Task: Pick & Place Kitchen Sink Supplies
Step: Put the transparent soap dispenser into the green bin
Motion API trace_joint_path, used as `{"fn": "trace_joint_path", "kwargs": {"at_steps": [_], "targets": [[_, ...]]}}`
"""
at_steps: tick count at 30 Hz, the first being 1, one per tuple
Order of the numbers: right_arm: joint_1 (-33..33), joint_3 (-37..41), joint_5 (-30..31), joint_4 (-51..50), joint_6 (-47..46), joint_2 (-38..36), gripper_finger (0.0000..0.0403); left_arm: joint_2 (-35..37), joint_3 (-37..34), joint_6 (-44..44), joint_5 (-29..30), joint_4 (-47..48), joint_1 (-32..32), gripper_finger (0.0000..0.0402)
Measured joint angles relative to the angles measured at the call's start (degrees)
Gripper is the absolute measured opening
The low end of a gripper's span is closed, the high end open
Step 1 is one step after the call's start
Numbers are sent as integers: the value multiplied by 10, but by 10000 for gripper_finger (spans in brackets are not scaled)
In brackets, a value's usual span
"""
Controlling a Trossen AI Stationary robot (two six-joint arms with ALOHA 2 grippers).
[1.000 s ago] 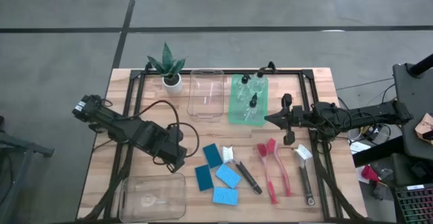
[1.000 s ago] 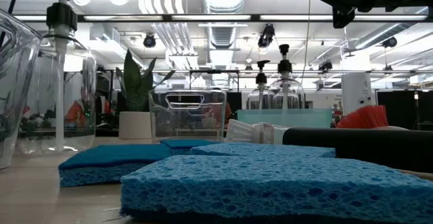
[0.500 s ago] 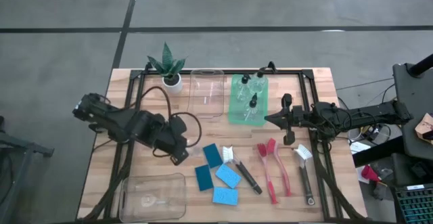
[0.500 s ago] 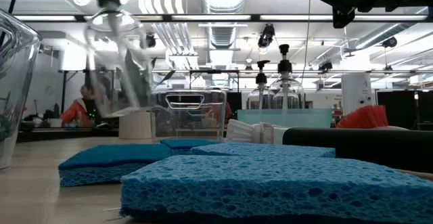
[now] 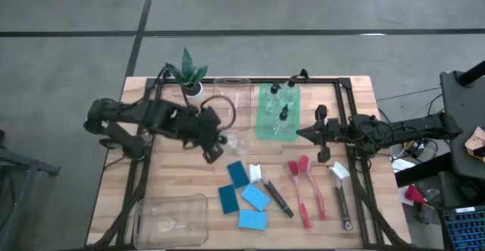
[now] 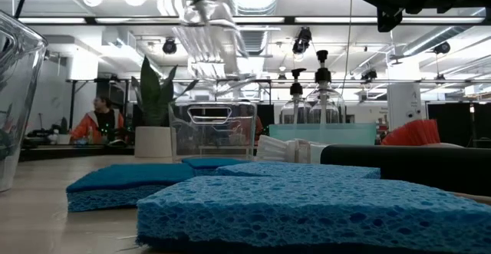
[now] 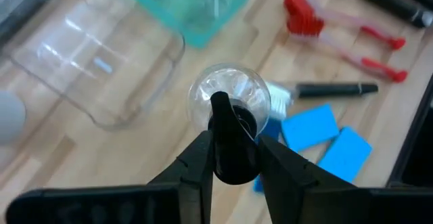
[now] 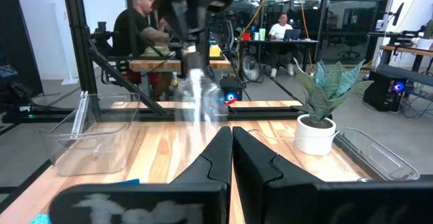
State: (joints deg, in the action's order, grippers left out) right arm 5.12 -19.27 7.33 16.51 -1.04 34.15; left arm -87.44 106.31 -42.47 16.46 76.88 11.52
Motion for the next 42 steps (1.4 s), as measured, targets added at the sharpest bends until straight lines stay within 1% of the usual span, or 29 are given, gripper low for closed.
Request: {"fn": "trace_joint_path", "kwargs": {"at_steps": [7, 10, 15, 21, 23, 26, 35, 42], "targets": [[0, 0, 1, 0, 2, 0, 8, 0, 8, 94, -27, -67, -81, 92], [0, 0, 1, 0, 2, 0, 8, -1, 8, 128, -56, -100, -115, 92], [0, 0, 1, 0, 2, 0, 8, -4, 8, 170, -84, -143, -163, 92], [0, 0, 2, 0, 7, 0, 8, -27, 8, 204, -109, -156, -209, 92], [0, 0, 2, 0, 7, 0, 8, -40, 10, 214, -128, -166, -217, 92], [0, 0, 2, 0, 8, 0, 8, -61, 19, 234, -141, -171, -224, 92], [0, 0, 2, -5, 7, 0, 8, -119, 42, 264, -157, -165, -237, 92], [0, 0, 2, -10, 6, 0, 8, -166, 73, 280, -168, -163, -241, 92]]}}
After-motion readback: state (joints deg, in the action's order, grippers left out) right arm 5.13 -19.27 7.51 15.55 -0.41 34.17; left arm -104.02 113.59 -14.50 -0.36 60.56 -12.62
